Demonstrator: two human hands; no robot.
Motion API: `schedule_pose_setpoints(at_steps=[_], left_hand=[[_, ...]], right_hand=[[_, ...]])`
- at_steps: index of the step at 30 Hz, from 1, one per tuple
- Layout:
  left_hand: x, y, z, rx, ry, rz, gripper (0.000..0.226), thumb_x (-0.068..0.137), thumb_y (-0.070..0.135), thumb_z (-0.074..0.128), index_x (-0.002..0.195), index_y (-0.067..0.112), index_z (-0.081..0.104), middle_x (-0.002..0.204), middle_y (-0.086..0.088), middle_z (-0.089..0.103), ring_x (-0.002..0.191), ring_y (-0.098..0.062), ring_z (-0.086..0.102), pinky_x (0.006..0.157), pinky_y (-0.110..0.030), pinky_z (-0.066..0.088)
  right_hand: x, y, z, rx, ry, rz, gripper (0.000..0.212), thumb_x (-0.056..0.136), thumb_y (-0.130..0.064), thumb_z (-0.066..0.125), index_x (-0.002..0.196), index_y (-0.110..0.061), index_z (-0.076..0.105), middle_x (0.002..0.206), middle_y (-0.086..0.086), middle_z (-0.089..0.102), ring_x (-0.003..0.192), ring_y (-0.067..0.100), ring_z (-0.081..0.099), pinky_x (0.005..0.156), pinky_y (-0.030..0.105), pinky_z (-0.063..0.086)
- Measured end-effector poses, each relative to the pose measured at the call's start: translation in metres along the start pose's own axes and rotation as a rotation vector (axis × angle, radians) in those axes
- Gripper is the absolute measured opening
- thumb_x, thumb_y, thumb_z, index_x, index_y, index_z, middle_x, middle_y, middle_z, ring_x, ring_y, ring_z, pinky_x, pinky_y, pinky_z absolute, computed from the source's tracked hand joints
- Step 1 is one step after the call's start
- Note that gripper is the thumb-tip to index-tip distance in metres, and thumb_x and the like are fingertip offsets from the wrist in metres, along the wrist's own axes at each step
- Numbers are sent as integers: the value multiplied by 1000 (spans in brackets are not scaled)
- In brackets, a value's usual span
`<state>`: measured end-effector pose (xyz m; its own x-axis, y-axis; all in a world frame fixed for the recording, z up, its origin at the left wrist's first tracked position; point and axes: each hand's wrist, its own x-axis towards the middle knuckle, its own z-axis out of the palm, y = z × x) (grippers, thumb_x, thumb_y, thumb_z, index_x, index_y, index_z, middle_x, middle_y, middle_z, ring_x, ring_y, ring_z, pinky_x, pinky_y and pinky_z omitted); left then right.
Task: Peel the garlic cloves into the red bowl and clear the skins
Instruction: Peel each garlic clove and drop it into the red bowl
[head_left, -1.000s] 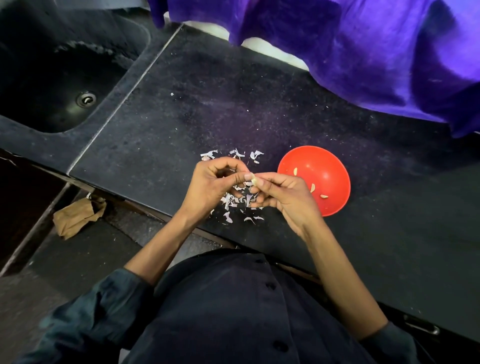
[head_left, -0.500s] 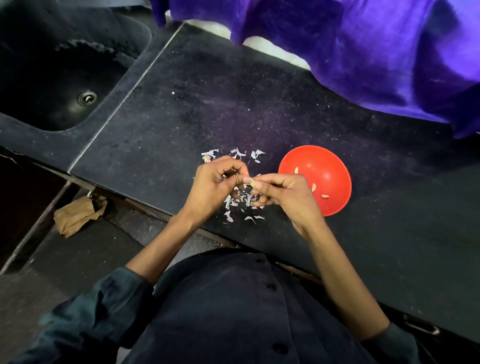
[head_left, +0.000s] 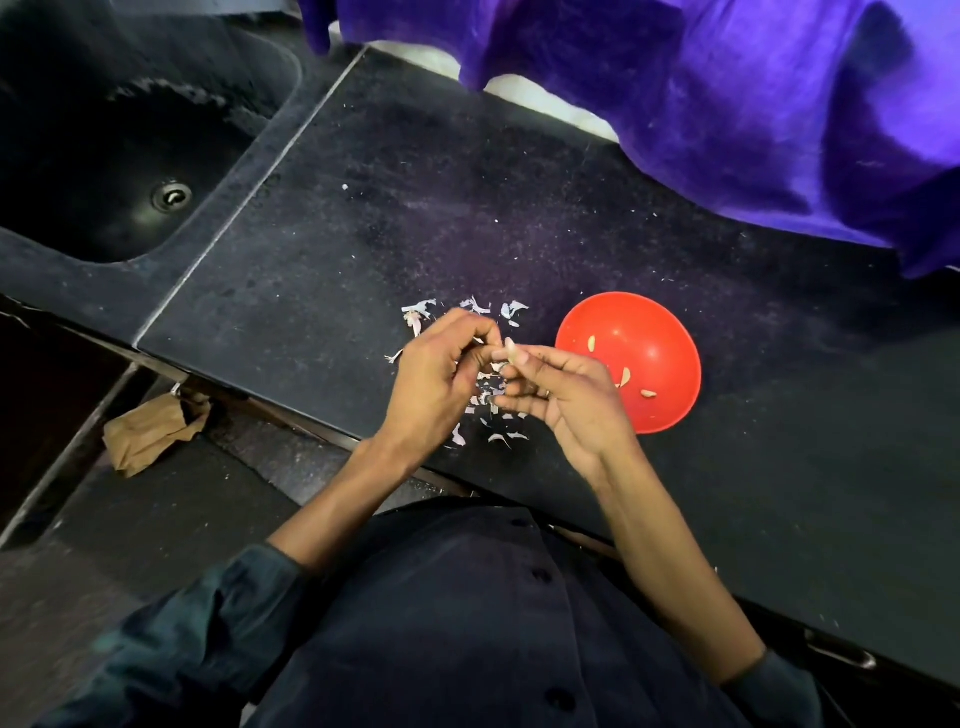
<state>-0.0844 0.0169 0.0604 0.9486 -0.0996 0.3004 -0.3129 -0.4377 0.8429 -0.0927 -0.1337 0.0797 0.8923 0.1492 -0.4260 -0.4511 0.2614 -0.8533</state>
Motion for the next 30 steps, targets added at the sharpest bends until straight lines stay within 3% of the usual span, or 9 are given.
schedule_pose_setpoints(at_steps=[4, 7, 9, 12, 17, 22, 26, 30], left_hand=[[-1, 1, 0, -33, 11, 28, 10, 87, -4, 62, 85, 6, 64, 85, 3, 60, 74, -14, 57, 67, -33, 50], [-5, 0, 1, -136, 35, -93, 6, 89, 9, 67, 85, 13, 64, 80, 8, 62, 70, -21, 62, 60, -43, 55], [-5, 2, 1, -214, 55, -208, 9, 86, 14, 72, 86, 18, 65, 78, 9, 65, 65, -15, 62, 56, -40, 57], [-1, 5, -1, -318, 33, -293, 24, 84, 5, 72, 98, 23, 63, 83, 7, 70, 65, -9, 63, 55, -29, 57], [2, 10, 2, -348, -26, -332, 15, 89, 12, 68, 92, 26, 72, 89, 7, 72, 64, -8, 66, 49, -29, 56], [0, 7, 5, -294, -15, -301, 10, 90, 19, 68, 97, 23, 75, 91, 3, 71, 68, -14, 68, 54, -33, 58], [0, 5, 3, -144, -10, -194, 12, 89, 19, 69, 99, 17, 76, 89, 4, 72, 78, -7, 67, 71, -26, 56], [0, 7, 1, -48, -45, -47, 16, 89, 16, 67, 100, 9, 76, 90, 7, 69, 84, -6, 66, 76, -15, 51]], right_hand=[[3, -2, -2, 164, 54, 59, 17, 91, -10, 58, 102, 0, 67, 77, 5, 66, 64, 12, 62, 60, 28, 57], [4, -6, -8, 236, 82, 45, 17, 93, -9, 55, 106, -2, 65, 79, 6, 67, 66, 13, 65, 59, 27, 56], [5, -7, -10, 230, 94, 14, 18, 94, -7, 54, 107, 0, 64, 80, 7, 66, 67, 14, 65, 60, 27, 56], [5, -5, -9, 163, 115, -58, 17, 94, -5, 54, 106, 1, 65, 80, 8, 65, 69, 14, 64, 63, 27, 57], [6, 0, -4, -85, 158, -209, 21, 94, -4, 57, 112, 2, 65, 85, 12, 66, 74, 14, 66, 65, 24, 55], [5, -1, -4, -168, 141, -245, 19, 92, 1, 58, 110, -1, 65, 91, 16, 70, 79, 18, 70, 68, 25, 57], [4, -2, -4, -163, 127, -225, 18, 92, 2, 58, 109, -1, 65, 86, 15, 71, 75, 17, 71, 66, 24, 57], [4, -3, -7, -158, 132, -219, 17, 90, 2, 61, 107, 2, 66, 84, 14, 71, 71, 15, 70, 64, 23, 57]])
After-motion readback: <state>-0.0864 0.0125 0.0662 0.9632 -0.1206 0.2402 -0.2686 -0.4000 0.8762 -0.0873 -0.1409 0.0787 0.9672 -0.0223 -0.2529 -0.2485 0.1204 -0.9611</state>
